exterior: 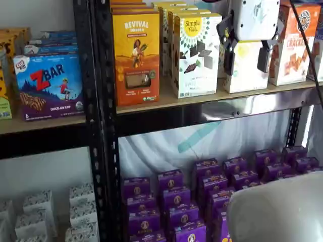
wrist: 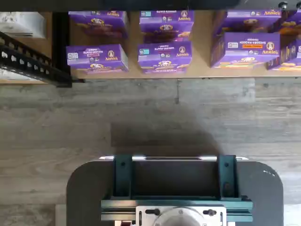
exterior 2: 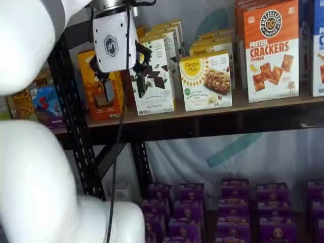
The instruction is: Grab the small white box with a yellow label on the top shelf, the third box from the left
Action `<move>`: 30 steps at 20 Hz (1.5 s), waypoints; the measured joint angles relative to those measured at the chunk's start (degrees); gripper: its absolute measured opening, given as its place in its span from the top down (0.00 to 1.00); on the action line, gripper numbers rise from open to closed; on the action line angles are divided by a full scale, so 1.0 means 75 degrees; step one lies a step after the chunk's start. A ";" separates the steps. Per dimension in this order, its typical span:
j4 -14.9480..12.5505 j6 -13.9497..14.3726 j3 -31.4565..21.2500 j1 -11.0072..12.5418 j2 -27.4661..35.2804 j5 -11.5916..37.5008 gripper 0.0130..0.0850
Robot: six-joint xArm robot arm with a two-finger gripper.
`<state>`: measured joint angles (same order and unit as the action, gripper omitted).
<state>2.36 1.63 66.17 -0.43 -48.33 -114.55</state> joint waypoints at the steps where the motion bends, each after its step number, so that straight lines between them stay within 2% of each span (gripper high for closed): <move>1: 0.0066 -0.0029 0.0024 0.0058 0.0026 -0.0051 0.00; 3: 0.0323 -0.0153 0.0109 0.0311 0.0134 -0.0226 0.00; 7: 0.0311 -0.0237 0.0133 0.0378 0.0167 -0.0188 0.00; 11: 0.0076 -0.0237 0.0049 0.0264 0.0129 0.0099 0.00; 14: -0.0363 -0.0194 -0.0152 0.0050 0.0091 0.0578 0.00; 16: -0.0493 -0.0265 -0.0253 0.0095 0.0147 0.0855 0.00; 23: -0.0475 -0.0867 -0.0420 0.0757 0.0516 0.1858 0.00; 30: -0.0556 -0.1618 -0.0160 0.1538 0.1137 0.2579 0.00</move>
<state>-1.81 -10.51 64.98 11.10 -39.80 -95.20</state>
